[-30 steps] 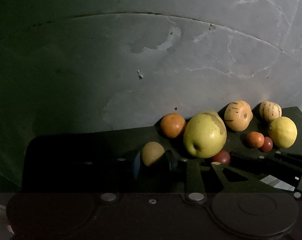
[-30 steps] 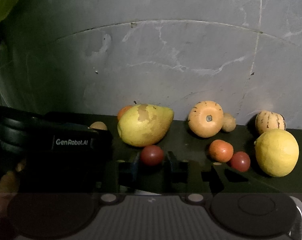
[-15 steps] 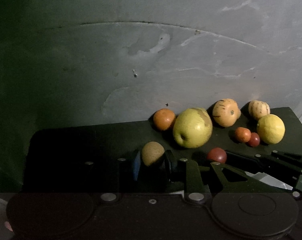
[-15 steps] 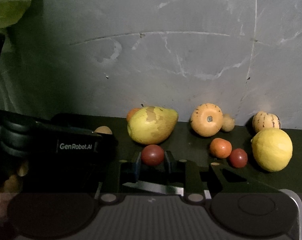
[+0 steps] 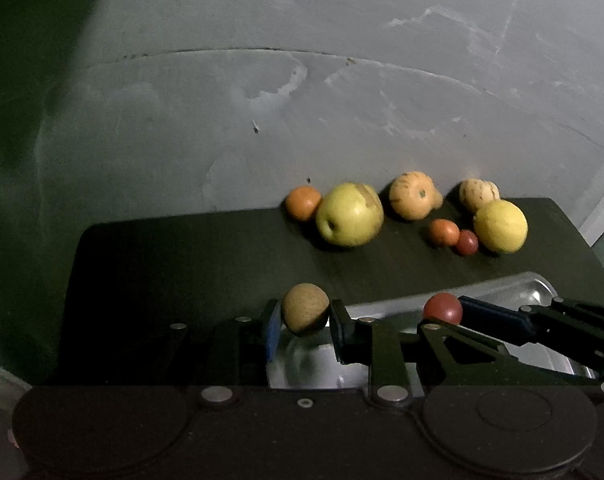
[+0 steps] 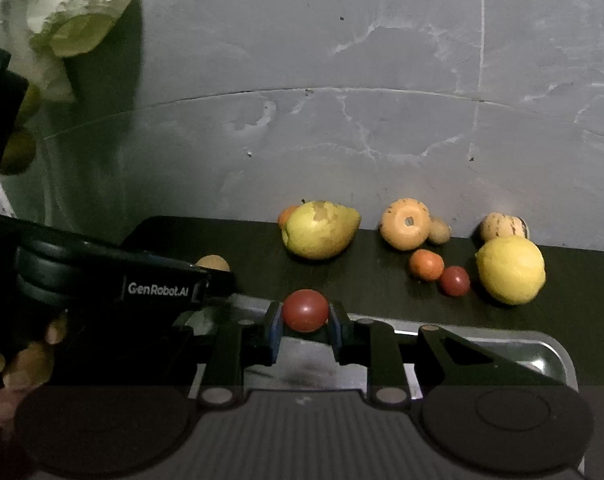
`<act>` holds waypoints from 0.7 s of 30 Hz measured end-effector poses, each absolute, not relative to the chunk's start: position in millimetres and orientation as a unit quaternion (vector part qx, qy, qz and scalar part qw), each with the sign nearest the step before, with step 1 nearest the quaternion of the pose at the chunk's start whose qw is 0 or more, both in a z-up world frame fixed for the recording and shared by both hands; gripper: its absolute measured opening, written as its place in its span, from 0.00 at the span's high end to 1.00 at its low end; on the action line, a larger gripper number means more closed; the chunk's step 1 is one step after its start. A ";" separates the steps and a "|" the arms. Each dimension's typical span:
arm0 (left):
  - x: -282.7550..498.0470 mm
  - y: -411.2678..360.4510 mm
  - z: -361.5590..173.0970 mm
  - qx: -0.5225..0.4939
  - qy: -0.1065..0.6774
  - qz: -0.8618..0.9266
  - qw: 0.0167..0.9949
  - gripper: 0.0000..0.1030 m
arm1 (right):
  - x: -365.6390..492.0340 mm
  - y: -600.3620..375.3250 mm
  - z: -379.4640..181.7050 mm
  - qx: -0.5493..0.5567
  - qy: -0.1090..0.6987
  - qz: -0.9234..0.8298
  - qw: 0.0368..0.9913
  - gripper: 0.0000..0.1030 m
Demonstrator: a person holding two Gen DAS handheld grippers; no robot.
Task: Organize fruits
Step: 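Grasp the small brown round fruit with the left tool while the right tool grasps a small red fruit, then carry the brown fruit with the left tool while the right tool carries the red fruit over the tray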
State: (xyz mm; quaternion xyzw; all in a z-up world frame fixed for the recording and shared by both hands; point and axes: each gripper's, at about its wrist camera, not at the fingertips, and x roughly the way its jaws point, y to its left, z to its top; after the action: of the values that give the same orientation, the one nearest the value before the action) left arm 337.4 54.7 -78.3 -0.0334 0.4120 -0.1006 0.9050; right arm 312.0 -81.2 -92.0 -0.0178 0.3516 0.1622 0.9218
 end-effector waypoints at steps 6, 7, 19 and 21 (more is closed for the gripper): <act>318.6 50.9 -77.1 -0.032 0.418 -0.107 0.902 0.73 | 289.4 -84.8 -89.6 -0.019 0.353 0.161 0.922 0.73; 315.1 50.3 -77.4 -0.032 0.420 -0.108 0.901 0.73 | 285.5 -85.4 -89.2 -0.019 0.354 0.161 0.921 0.73; 275.1 48.2 -82.0 -0.028 0.442 -0.129 0.887 0.73 | 235.2 -79.2 -89.1 -0.030 0.375 0.173 0.910 0.73; 268.8 46.7 -82.4 -0.027 0.444 -0.134 0.885 0.73 | 226.5 -78.0 -89.4 -0.033 0.378 0.176 0.908 0.73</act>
State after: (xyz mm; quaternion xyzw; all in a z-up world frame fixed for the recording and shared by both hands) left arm 268.8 46.7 -82.4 -0.0268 0.4445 -0.1339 0.8853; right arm 226.5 -78.0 -89.4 -0.0325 0.3782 0.1757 0.9083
